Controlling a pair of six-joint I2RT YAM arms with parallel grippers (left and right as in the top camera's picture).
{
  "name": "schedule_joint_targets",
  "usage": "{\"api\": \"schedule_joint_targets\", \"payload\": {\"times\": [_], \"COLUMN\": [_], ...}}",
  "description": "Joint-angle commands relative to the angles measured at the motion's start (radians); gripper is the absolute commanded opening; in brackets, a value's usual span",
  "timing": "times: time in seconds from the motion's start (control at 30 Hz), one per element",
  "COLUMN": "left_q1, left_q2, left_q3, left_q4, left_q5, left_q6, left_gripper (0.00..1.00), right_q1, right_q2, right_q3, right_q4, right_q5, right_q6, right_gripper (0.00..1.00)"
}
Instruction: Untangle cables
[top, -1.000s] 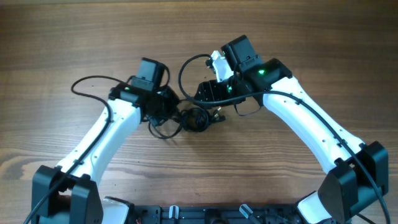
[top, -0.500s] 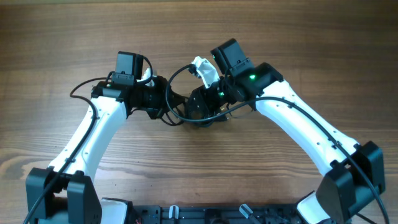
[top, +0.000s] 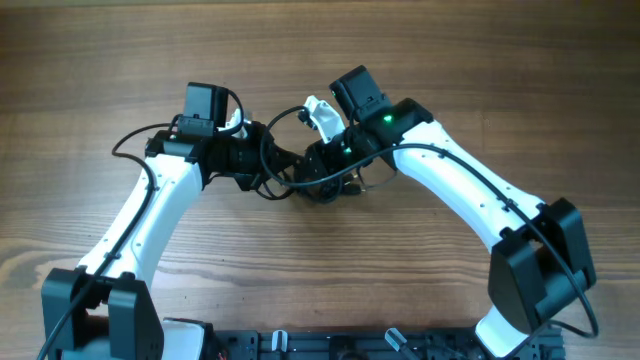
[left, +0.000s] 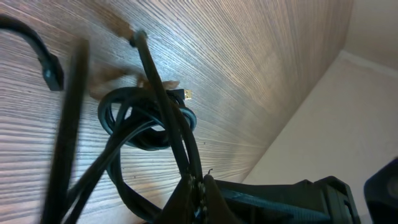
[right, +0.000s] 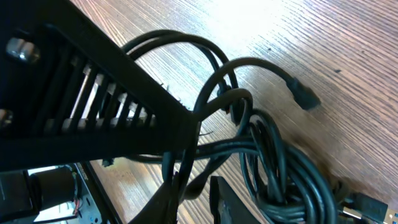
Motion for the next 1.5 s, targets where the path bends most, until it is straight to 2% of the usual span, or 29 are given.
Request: {"api": "schedule_joint_targets", "payload": {"times": [0.0, 0.17, 0.33, 0.63, 0.73, 0.8, 0.97, 1.1, 1.2, 1.37, 1.47], "left_q1": [0.003, 0.003, 0.003, 0.004, 0.004, 0.004, 0.004, 0.003, 0.003, 0.003, 0.003], "left_q2": [0.001, 0.001, 0.001, 0.001, 0.001, 0.001, 0.001, 0.001, 0.001, 0.001, 0.001], "left_q3": [-0.001, -0.001, -0.001, -0.001, -0.001, -0.001, -0.001, -0.001, -0.001, -0.001, -0.001], "left_q4": [0.006, 0.006, 0.007, 0.029, 0.03, 0.029, -0.016, -0.064, -0.106, -0.132, -0.127], "left_q5": [0.04, 0.04, 0.04, 0.04, 0.04, 0.034, -0.079, -0.261, -0.378, -0.418, -0.417], "left_q6": [0.018, 0.018, 0.017, 0.001, -0.002, 0.001, 0.006, 0.006, 0.006, 0.018, 0.018], "left_gripper": [0.04, 0.04, 0.04, 0.04, 0.04, 0.04, 0.04, 0.04, 0.04, 0.04, 0.04], "right_q1": [0.0, 0.0, 0.003, 0.044, 0.036, 0.012, -0.122, -0.256, -0.305, -0.354, -0.354], "right_q2": [0.046, 0.05, 0.058, 0.124, 0.124, 0.122, 0.029, -0.136, -0.207, -0.247, -0.243], "right_q3": [-0.011, -0.011, -0.011, -0.013, -0.013, -0.012, 0.004, 0.005, 0.005, 0.005, 0.005], "right_q4": [0.018, 0.071, 0.089, 0.097, 0.105, 0.109, 0.093, 0.086, 0.087, 0.109, 0.078], "right_q5": [-0.013, -0.093, -0.053, -0.053, -0.053, -0.053, -0.067, -0.191, -0.311, -0.446, -0.463], "right_q6": [0.009, 0.063, 0.209, 0.296, 0.311, 0.322, 0.298, 0.266, 0.24, 0.245, 0.22], "right_gripper": [0.15, 0.13, 0.13, 0.13, 0.04, 0.04, 0.04, 0.04, 0.04, 0.04, 0.04]}}
